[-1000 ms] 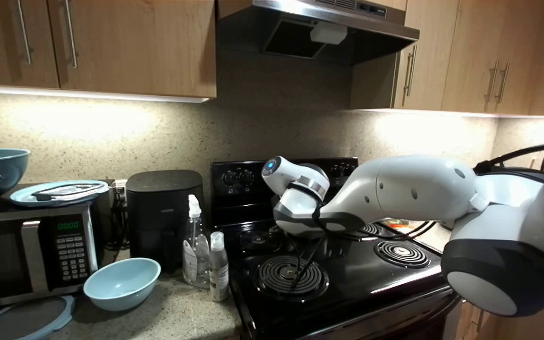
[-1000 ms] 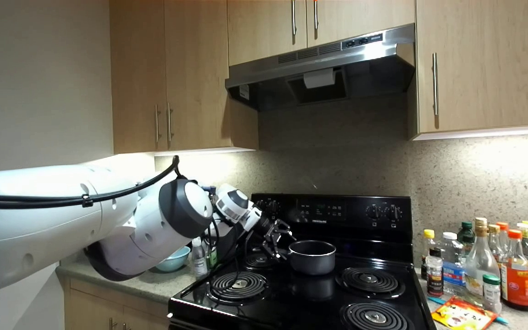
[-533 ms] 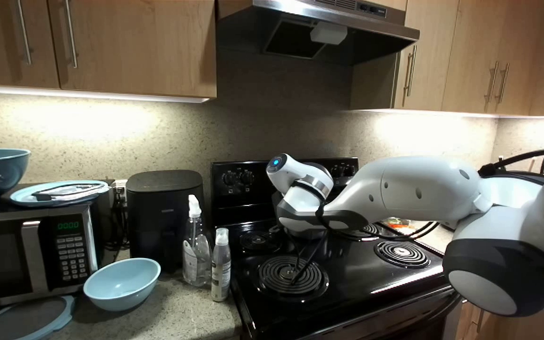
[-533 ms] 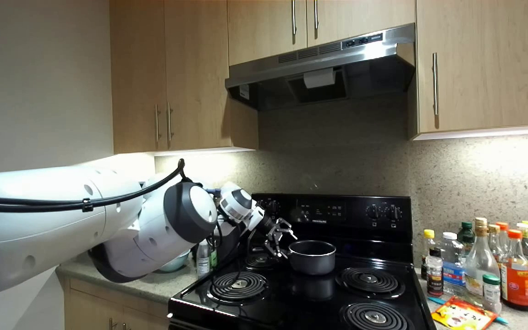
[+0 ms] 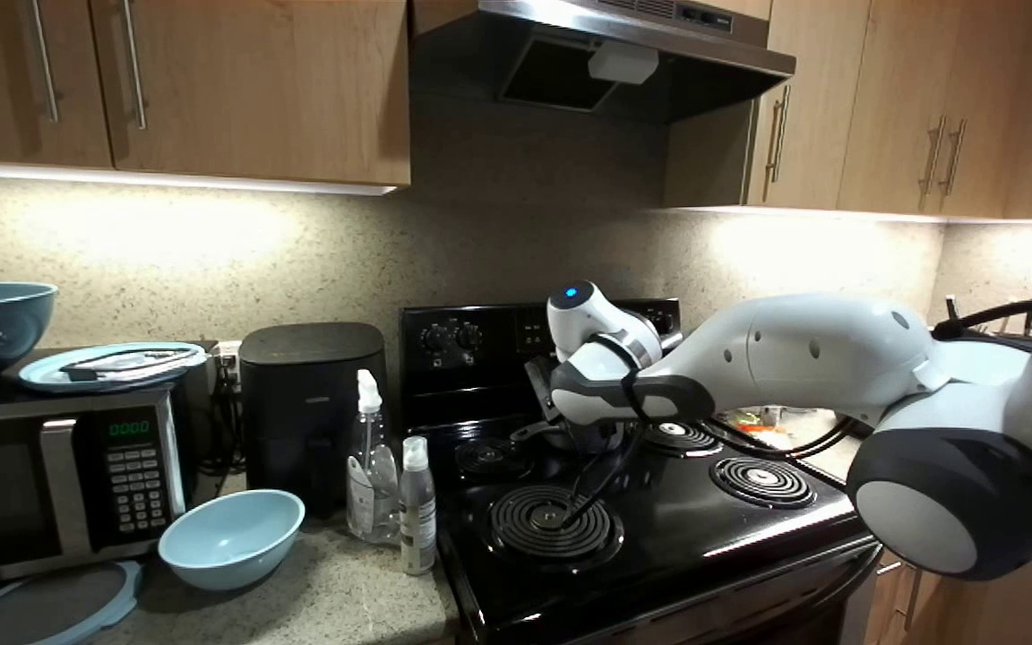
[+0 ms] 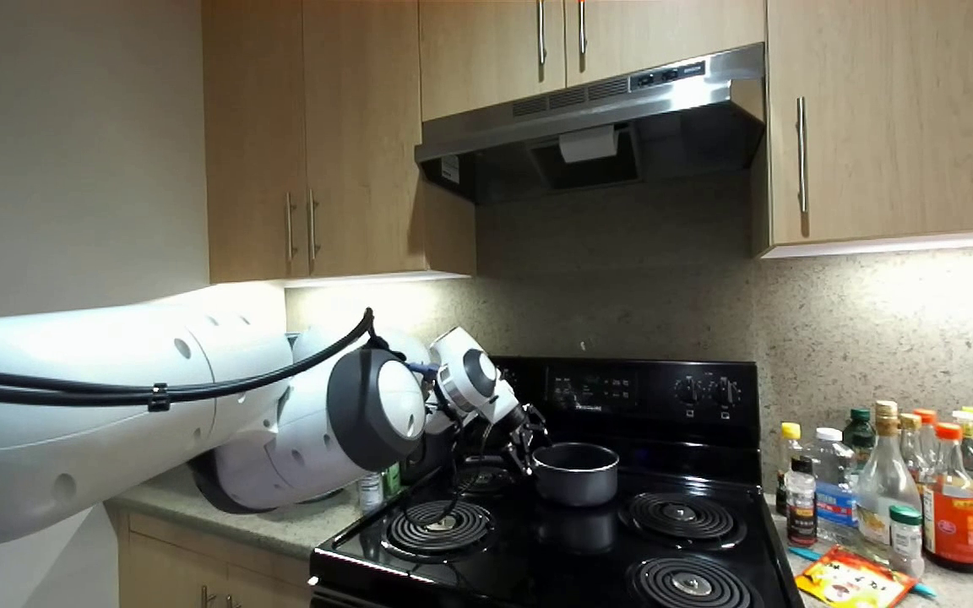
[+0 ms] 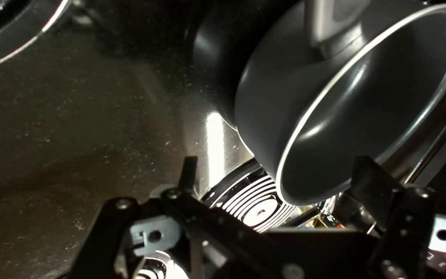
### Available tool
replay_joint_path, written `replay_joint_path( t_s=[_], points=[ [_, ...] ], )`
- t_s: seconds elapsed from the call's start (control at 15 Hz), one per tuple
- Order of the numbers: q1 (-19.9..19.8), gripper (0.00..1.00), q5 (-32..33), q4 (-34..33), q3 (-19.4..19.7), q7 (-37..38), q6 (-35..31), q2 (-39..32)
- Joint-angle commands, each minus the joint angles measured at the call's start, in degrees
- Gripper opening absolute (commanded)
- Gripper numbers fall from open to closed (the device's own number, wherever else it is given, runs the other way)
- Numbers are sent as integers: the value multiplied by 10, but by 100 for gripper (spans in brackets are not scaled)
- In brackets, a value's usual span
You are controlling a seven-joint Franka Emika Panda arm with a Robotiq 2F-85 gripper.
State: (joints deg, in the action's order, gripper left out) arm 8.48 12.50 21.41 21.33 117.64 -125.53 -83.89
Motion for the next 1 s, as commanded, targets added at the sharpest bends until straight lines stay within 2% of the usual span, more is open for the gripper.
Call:
replay_joint_path(
  t_s=[0.0, 0.33, 0.73, 0.8, 0.87, 0.93],
  points=[
    [-28, 100, -44, 34, -54, -72, -3, 27],
    [-51, 100, -61, 43, -99, -142, 20, 33],
    [-48, 100, -51, 47, -114, -198, 66, 43],
    [-45, 75, -46, 45, -110, -194, 71, 43],
    [-40, 74, -42, 43, -105, -185, 78, 45],
    [-36, 67, -39, 40, -101, -180, 77, 45]
  ],
)
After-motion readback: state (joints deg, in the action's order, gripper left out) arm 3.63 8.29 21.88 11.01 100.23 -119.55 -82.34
